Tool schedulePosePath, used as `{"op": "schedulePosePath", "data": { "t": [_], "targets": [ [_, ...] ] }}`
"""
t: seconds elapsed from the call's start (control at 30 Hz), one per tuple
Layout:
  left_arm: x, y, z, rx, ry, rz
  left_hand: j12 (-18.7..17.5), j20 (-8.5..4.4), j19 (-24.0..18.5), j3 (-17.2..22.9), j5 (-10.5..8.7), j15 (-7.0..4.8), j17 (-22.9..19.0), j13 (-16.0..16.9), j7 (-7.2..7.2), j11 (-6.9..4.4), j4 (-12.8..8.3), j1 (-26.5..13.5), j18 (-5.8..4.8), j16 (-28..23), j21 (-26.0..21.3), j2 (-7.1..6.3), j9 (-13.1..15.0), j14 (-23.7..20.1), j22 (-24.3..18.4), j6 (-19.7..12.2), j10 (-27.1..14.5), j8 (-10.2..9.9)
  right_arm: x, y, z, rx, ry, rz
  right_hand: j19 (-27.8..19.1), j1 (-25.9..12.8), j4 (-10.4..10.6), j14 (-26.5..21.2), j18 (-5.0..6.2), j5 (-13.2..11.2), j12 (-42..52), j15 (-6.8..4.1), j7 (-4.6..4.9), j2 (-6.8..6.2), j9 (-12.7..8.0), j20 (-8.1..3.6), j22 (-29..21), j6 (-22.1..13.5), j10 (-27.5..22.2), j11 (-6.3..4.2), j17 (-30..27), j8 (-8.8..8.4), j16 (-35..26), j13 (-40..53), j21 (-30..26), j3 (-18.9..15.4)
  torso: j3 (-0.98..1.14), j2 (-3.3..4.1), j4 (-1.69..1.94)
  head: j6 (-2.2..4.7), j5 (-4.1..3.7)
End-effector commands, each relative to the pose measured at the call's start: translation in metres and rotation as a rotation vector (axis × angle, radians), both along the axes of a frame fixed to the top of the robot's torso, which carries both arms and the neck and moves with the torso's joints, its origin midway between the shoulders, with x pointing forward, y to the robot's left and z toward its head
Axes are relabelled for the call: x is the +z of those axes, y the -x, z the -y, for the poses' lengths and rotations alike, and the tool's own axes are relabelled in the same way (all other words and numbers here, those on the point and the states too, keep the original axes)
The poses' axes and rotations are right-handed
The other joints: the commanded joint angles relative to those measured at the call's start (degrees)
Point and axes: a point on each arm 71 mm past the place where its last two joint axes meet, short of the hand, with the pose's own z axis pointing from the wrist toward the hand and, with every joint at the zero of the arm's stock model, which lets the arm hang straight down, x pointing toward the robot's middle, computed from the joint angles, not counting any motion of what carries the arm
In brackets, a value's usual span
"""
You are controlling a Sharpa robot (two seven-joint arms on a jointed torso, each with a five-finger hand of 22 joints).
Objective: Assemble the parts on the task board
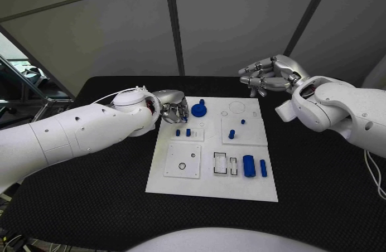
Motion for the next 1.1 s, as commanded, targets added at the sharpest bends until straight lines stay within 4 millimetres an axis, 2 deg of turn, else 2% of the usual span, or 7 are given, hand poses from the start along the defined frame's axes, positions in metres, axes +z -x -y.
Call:
{"op": "schedulePosePath", "data": {
  "t": [0.03, 1.1],
  "targets": [
    [-0.0007, -0.0004, 0.0001, 0.003, -0.007, -0.016, -0.32, 0.03, 0.21, -0.06, -0.20, -0.09, -0.06, -0.08, -0.02, -0.02, -0.39, -0.68, -0.04, 0.29, -0.14, -0.08, -0.06, -0.35, 6.54, 0.31, 0.51, -0.22, 0.0019, 0.0004, -0.0013, 0.010, -0.002, 0.011, 0.37, 0.36, 0.10, 0.47, 0.28, 0.20, 0.27, -0.06, 0.11, -0.38, -0.04, 0.18, -0.09, -0.35, -0.36, 0.00, 0.05, 0.35, -0.33, -0.05, -0.19, 0.34, -0.01, -0.04, 0.01, -0.07, -0.02],
    [-0.0047, -0.0011, 0.0070, -0.009, -0.026, -0.051, -0.51, 0.05, 0.12, -0.08, -0.21, -0.08, -0.08, -0.07, 0.00, 0.00, -0.41, -0.89, 0.00, 0.31, -0.34, -0.04, -0.10, -0.37, 6.47, 0.34, 0.61, -0.32, 0.0020, 0.0005, -0.0020, 0.012, -0.002, 0.010, 0.37, 0.36, 0.10, 0.47, 0.28, 0.20, 0.27, -0.06, 0.11, -0.38, -0.04, 0.18, -0.09, -0.35, -0.36, 0.00, 0.05, 0.35, -0.33, -0.05, -0.19, 0.34, -0.01, -0.05, 0.01, -0.44, -0.40]
  ]
}}
